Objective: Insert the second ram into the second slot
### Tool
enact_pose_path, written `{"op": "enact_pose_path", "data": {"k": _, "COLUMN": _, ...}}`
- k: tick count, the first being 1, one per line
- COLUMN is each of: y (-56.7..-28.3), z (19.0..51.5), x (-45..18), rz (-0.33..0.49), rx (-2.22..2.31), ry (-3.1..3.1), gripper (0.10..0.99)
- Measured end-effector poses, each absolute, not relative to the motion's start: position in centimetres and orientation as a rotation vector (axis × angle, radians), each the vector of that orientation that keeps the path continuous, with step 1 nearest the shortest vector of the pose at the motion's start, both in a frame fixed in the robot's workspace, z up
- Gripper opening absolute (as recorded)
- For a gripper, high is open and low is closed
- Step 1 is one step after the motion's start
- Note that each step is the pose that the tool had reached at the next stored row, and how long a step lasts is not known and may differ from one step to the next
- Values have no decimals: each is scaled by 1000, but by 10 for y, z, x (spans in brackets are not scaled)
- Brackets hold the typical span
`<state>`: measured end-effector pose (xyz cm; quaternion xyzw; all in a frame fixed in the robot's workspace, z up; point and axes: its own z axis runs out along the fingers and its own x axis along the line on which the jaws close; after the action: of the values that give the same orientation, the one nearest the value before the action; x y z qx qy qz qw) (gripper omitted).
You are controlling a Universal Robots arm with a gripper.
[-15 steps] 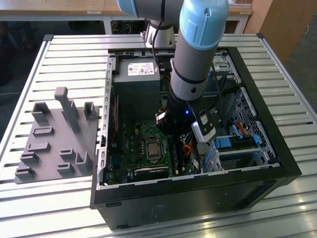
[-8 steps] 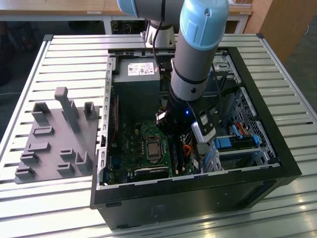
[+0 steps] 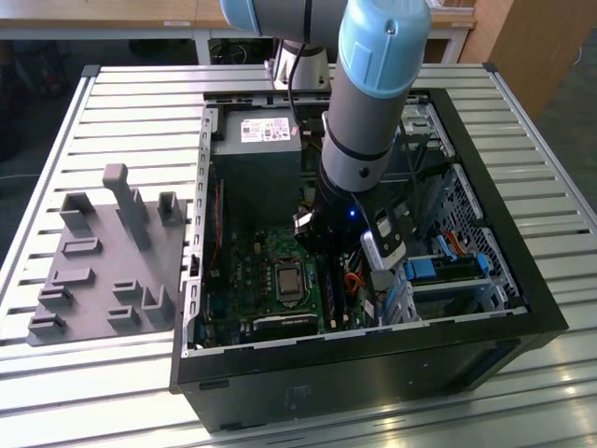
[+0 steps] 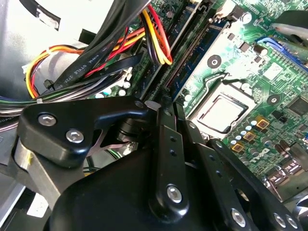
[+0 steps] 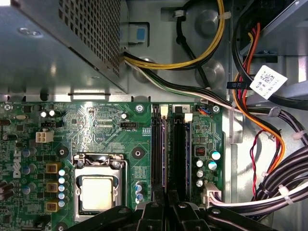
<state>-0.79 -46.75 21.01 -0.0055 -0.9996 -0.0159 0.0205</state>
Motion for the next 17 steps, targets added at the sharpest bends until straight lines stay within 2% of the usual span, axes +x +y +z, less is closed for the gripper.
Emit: {"op": "enact_pose_path", "data": {"k": 17, "y": -468, "z": 211, "x": -8, "rz": -45, "rx": -48, "ry": -3100, "gripper": 137}}
